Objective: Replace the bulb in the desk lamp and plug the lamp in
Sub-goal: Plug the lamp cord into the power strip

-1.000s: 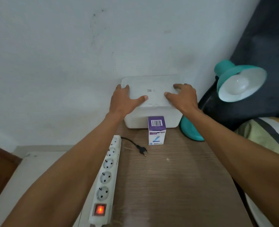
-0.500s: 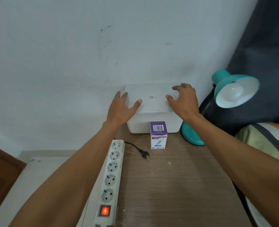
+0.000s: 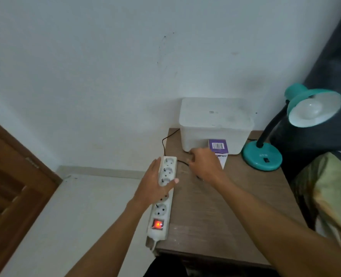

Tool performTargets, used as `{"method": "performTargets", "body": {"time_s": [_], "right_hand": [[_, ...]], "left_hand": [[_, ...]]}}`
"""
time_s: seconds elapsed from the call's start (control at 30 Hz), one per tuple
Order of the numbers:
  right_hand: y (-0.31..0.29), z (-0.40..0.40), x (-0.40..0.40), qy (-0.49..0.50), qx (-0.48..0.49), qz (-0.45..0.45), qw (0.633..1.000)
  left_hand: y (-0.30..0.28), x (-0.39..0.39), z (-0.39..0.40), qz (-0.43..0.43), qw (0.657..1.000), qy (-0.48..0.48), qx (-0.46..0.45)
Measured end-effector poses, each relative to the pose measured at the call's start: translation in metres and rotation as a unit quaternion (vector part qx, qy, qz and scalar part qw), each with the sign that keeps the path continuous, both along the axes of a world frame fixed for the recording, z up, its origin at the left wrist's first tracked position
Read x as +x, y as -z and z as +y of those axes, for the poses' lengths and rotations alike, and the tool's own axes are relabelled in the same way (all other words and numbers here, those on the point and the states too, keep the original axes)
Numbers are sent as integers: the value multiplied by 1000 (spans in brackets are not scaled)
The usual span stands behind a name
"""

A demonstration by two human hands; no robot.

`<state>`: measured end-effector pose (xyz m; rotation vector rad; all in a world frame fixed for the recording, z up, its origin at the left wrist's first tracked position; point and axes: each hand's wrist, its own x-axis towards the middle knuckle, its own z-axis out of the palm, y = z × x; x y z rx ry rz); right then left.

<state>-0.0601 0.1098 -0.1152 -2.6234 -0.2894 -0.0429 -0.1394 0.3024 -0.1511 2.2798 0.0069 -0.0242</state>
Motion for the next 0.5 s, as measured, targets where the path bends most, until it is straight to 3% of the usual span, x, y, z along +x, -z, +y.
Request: {"method": "performTargets", "body": {"time_s": [0.13,0.27,0.5], "right_hand": [[27,9,-12,2,-79,42,996],[44,8,-19,31,-143,69,987],[47,11,-23,84,-140,46,986]], "left_hand": [[29,-36,11,63,997,29,-24],[38,-45,17,68,994,63,-59],[36,-47,15,55,990,105,-77]]}}
